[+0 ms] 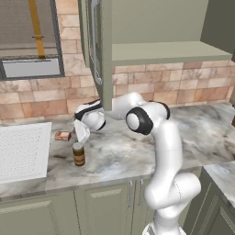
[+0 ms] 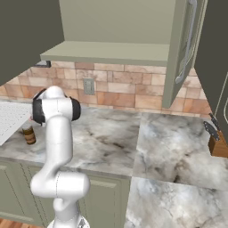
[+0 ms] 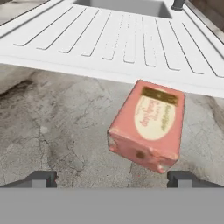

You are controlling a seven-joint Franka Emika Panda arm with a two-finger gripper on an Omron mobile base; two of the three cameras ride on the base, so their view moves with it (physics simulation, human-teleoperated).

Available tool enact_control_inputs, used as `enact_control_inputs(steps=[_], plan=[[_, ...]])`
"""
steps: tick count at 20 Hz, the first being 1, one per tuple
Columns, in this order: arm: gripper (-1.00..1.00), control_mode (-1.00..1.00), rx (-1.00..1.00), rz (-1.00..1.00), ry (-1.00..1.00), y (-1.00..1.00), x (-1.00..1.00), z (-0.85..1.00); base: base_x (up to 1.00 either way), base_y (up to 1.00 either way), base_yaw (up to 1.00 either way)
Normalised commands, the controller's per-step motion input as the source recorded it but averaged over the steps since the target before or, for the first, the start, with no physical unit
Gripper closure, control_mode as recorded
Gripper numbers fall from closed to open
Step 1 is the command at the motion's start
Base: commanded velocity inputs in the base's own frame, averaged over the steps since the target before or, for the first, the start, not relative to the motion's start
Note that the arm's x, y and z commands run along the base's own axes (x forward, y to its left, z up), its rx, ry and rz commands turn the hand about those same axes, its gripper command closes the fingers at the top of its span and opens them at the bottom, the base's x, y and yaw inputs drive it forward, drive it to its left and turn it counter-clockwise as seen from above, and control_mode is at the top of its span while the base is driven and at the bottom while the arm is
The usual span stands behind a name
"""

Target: Open the cabinet. Pick the bar soap and place it next to the sink. Then close the cabinet.

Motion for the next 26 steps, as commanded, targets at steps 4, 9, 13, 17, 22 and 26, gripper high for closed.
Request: enact_control_inputs(steps=[4,9,13,17,22,26], plan=[[-1.0,-1.0,0.0,0.0,-0.01,-0.35,-0.36,0.07,0.0,0.0,0.0],[-1.0,-1.0,0.0,-0.02,0.0,-0.38,-0.34,0.19,0.0,0.0,0.0],[-1.0,-1.0,0.0,-0.07,0.0,-0.32,-0.34,0.29,0.0,0.0,0.0],[-1.0,-1.0,-0.02,-0.1,0.0,-0.3,-0.34,0.35,0.0,0.0,0.0],[-1.0,-1.0,-0.02,-0.11,0.0,-0.26,-0.38,0.37,0.0,0.0,0.0],[-1.0,-1.0,0.0,-0.1,0.04,-0.22,-0.37,0.39,0.0,0.0,0.0]])
